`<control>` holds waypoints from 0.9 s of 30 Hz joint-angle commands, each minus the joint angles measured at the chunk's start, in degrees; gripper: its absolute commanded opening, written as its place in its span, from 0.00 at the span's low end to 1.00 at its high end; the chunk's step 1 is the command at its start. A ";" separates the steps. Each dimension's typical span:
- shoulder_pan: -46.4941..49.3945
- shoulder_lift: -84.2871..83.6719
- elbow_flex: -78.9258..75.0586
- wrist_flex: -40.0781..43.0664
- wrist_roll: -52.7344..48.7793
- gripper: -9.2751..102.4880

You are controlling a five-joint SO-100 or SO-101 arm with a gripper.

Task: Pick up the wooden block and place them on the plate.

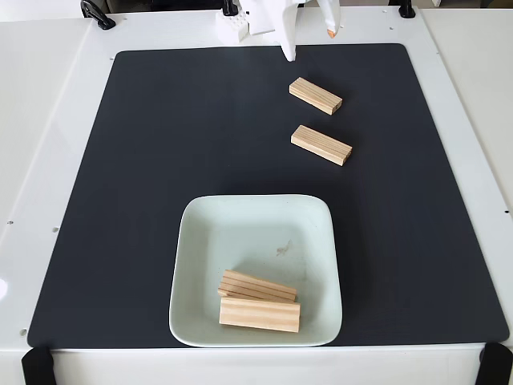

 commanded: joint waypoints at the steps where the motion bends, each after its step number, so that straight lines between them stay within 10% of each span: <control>1: 0.53 -0.26 4.31 -7.82 -2.72 0.43; 27: -1.85 -11.95 7.03 -14.94 -0.26 0.43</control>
